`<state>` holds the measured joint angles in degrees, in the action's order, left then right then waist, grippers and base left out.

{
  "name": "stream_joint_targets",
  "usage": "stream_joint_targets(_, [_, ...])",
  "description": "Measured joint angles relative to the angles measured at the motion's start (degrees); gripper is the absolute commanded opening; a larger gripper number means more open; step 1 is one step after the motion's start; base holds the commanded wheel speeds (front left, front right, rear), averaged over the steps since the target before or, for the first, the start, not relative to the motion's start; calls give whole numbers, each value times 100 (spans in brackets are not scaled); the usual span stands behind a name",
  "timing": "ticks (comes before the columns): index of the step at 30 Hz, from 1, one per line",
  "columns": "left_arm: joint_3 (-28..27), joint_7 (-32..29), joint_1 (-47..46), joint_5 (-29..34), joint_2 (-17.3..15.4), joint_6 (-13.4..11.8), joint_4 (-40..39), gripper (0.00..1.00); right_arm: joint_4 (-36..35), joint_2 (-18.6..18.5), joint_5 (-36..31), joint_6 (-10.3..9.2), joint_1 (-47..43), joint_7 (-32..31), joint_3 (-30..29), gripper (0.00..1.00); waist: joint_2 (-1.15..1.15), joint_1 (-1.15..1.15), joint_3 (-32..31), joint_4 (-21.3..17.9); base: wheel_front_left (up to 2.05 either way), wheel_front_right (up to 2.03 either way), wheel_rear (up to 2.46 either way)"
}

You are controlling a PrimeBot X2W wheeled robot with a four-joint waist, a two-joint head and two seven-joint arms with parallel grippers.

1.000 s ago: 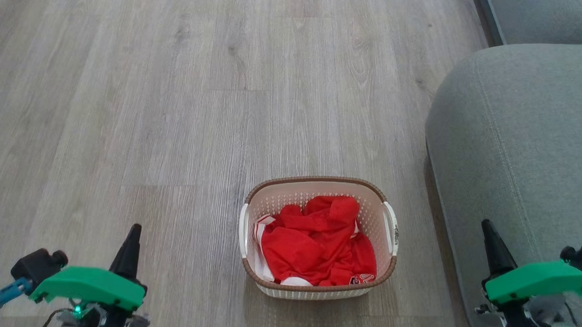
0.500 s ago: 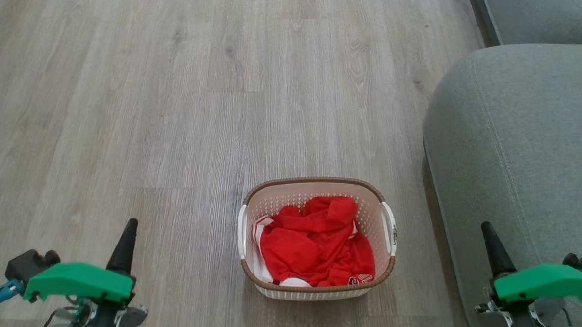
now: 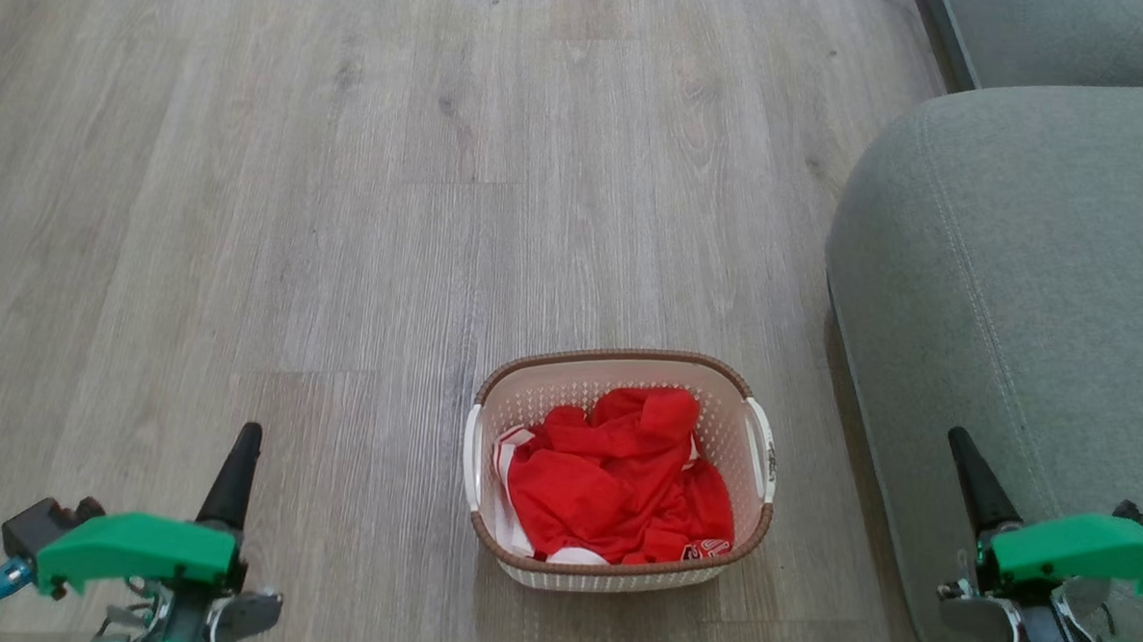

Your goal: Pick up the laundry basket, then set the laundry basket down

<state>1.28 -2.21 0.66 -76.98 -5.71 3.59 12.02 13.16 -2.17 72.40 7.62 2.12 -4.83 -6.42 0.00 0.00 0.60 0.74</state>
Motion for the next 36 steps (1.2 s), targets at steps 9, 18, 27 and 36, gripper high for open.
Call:
stream_joint_targets(9, [-74, -76, -121, -460, 59, 101, 82, 0, 79, 0, 541, -1, 5, -35, -46, 0, 0, 0, -12, -21, 0, 0, 0])
stream_joint_targets(18, [-221, -177, -216, -972, 113, 198, 197, 0, 163, 0, 1146, -1, 8, -69, -75, 0, 0, 0, -26, -46, 0, 0, 0])
stream_joint_targets(27, [-386, -240, -319, -1464, 189, 304, 336, 0, 252, -1, 1768, -4, 90, -115, -96, 0, 0, 0, -39, -70, 0, 0, 0])
stream_joint_targets(36, [-410, -283, -361, -1629, 230, 352, 365, 0, 265, -1, 1944, -5, 126, -123, -104, 0, 0, 0, -42, -75, 0, 0, 0])
